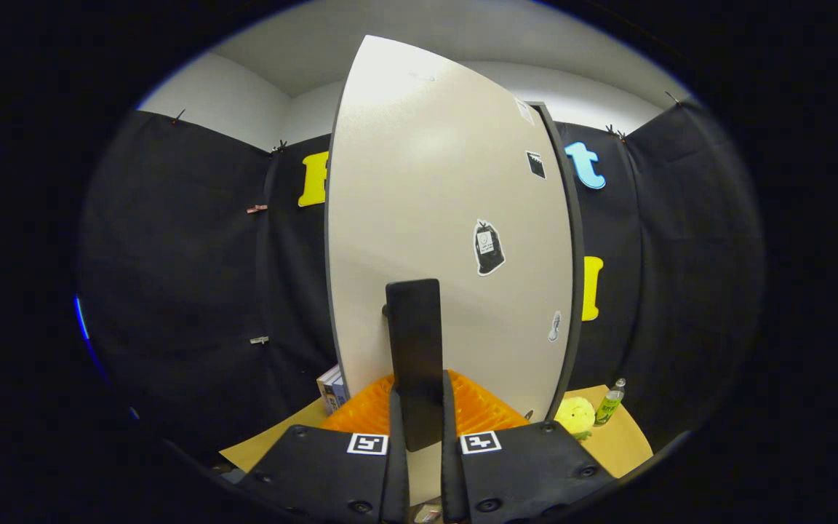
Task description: Open the shoe cabinet door, grab the shoes and put them into the shoe cabinet, then close the shoe cabinet door.
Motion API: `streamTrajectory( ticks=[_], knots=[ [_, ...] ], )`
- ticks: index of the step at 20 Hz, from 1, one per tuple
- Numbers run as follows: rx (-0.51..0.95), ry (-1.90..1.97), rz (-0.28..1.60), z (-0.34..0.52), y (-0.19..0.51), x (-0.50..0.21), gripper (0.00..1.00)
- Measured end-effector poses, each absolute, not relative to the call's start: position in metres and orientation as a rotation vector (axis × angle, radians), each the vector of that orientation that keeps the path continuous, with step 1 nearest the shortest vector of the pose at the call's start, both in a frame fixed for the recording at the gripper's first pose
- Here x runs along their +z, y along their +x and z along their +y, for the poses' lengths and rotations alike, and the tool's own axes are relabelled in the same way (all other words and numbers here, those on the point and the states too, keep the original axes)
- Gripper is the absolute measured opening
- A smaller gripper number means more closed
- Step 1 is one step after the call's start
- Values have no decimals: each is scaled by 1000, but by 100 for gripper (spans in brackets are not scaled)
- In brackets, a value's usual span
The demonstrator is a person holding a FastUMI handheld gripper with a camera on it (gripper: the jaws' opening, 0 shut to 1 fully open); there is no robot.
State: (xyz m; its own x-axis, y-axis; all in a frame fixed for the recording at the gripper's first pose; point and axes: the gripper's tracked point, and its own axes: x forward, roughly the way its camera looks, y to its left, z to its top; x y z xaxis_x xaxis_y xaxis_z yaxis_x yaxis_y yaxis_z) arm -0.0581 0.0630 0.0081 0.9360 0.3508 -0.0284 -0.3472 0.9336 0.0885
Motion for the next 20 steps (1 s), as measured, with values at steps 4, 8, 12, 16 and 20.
streamTrajectory(
  ticks=[4, 8, 12, 16, 20],
  knots=[
    [337, 86, 53, 39, -67, 8, 21],
    [291, 94, 53, 17, -72, 9, 21],
    [239, 99, 67, -6, -75, 9, 21],
    [185, 102, 73, -28, -76, 10, 20],
    [135, 91, 71, -50, -73, 10, 20]
  ],
)
